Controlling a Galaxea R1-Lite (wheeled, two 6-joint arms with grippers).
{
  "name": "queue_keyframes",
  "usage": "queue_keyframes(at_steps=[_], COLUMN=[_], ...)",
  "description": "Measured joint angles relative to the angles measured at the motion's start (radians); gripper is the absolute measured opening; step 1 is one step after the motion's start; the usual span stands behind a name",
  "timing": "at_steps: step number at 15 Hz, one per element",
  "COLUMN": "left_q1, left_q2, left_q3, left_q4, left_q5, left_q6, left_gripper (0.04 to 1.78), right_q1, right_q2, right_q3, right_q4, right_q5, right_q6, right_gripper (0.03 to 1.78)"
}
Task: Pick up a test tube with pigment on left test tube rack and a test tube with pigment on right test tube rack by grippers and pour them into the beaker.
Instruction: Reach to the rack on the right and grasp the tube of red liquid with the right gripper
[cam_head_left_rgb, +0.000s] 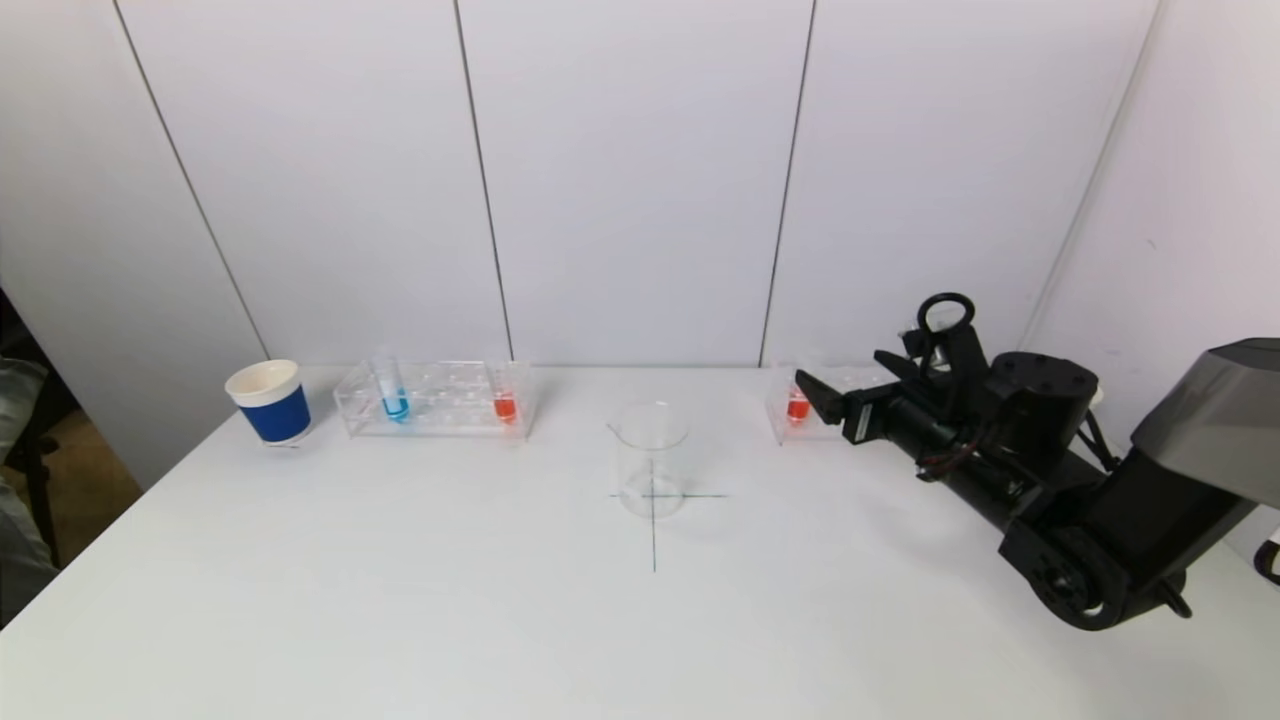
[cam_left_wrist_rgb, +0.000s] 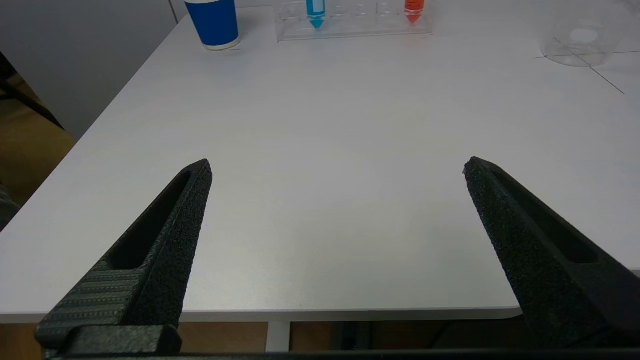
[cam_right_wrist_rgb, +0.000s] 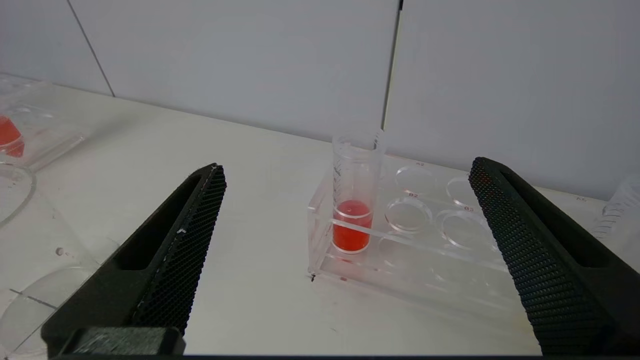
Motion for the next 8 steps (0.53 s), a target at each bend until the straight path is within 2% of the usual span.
queue_keyframes(at_steps=[8], left_q1=[0.0], left_q2=[0.0], left_q3=[0.0], left_q4=[0.0], left_q5=[0.0], left_q6=[0.0], left_gripper=[1.76], right_q1=[-0.001], right_q2=[0.107], right_q3=[-0.118], right_q4=[0.031], right_q5=[-0.015], right_q6=[0.0], right_gripper=[1.77])
